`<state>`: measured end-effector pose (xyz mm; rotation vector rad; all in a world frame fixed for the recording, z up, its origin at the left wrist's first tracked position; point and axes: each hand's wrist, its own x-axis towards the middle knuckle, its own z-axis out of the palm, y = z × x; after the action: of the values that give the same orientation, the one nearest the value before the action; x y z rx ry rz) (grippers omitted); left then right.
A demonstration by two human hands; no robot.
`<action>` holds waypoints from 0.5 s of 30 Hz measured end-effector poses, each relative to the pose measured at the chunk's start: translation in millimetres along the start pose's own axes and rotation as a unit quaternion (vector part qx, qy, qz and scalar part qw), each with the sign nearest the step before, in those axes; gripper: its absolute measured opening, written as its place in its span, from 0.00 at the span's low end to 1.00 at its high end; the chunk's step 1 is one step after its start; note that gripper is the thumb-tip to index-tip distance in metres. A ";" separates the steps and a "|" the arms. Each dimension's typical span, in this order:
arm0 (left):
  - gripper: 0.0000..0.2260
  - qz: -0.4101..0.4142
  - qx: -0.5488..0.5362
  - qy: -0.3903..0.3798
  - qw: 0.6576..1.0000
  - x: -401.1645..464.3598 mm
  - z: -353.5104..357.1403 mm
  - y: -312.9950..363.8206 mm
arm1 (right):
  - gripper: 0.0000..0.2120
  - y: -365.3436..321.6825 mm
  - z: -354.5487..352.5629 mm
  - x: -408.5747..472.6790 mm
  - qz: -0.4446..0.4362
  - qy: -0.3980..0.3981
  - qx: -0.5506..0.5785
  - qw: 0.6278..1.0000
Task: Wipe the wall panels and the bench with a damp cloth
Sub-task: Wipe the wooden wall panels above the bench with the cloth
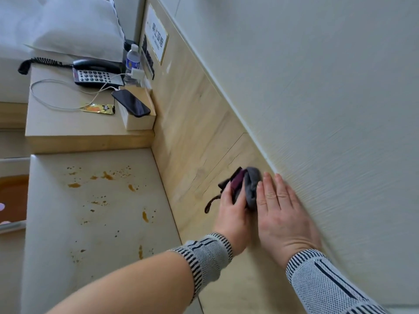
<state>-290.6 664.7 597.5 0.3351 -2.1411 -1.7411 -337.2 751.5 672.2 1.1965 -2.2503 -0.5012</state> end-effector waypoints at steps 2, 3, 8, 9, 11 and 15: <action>0.29 -0.002 0.011 0.007 1.000 21.9 -11.0 1.1 | 0.29 -0.3 1.0 -0.1 0.000 0.004 -0.005 1.000; 0.29 -0.004 0.009 0.017 1.000 37.6 -19.3 2.8 | 0.29 -0.3 2.0 -0.2 0.001 0.008 -0.006 1.000; 0.31 -0.066 -0.043 0.047 0.996 78.4 -35.8 5.3 | 0.28 -0.5 1.9 -0.8 0.006 0.010 -0.020 1.000; 0.31 -0.070 -0.051 0.042 0.995 68.2 -28.5 2.9 | 0.27 -0.3 1.3 0.2 0.009 0.008 -0.021 1.000; 0.32 -0.081 -0.054 0.010 0.995 32.4 -12.3 -4.2 | 0.24 -1.1 0.1 1.2 0.010 0.002 -0.024 1.000; 0.32 -0.097 -0.012 -0.033 0.995 11.9 -13.0 -4.3 | 0.25 -3.3 -5.6 5.6 0.002 -0.017 -0.024 1.000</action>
<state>-296.2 647.3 597.1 0.5006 -2.1960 -1.9069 -334.3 744.7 676.4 1.1665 -2.2562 -0.5759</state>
